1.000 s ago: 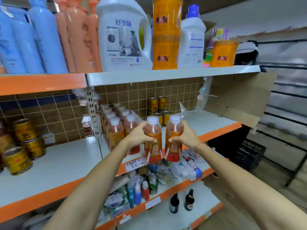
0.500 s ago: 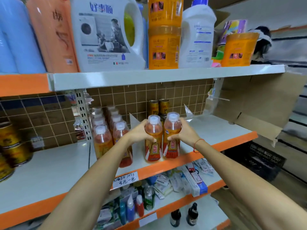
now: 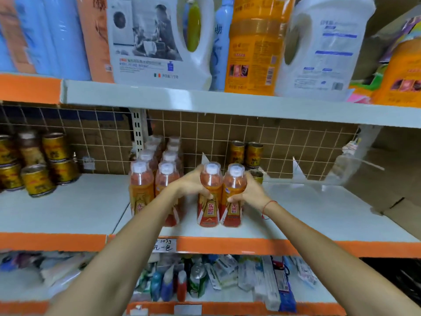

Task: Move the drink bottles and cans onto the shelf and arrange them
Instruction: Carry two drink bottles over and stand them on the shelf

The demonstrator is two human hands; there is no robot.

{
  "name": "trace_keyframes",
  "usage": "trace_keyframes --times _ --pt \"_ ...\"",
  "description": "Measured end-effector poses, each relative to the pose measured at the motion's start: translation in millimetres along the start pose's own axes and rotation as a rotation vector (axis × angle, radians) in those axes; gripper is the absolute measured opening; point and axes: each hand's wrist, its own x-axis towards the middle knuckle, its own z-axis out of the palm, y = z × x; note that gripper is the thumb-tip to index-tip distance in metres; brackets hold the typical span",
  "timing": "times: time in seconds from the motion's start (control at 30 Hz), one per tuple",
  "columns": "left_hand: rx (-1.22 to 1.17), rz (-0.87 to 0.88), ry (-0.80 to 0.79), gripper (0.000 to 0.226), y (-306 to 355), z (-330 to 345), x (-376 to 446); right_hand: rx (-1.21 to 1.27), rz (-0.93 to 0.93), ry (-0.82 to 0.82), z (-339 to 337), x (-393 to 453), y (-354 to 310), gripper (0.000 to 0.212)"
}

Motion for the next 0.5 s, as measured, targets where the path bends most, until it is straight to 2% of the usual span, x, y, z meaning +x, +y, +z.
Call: trace_keyframes --times 0.1,0.33,0.43,0.5 --pt "0.069 -0.018 0.006 0.104 4.1 2.1 -2.8 0.042 -0.012 -0.037 -2.0 4.8 4.4 0.086" --pt "0.169 0.014 0.059 0.099 23.5 -7.6 -1.6 0.040 -0.082 -0.093 -16.0 4.8 4.2 0.100" --pt "0.363 0.065 0.075 0.099 38.3 -13.2 -0.7 -0.075 -0.172 -0.080 -21.4 5.3 -5.7 0.110" --pt "0.547 0.079 0.044 0.102 45.5 -10.8 -0.7 -0.259 -0.233 -0.082 -20.7 3.9 -10.9 0.110"
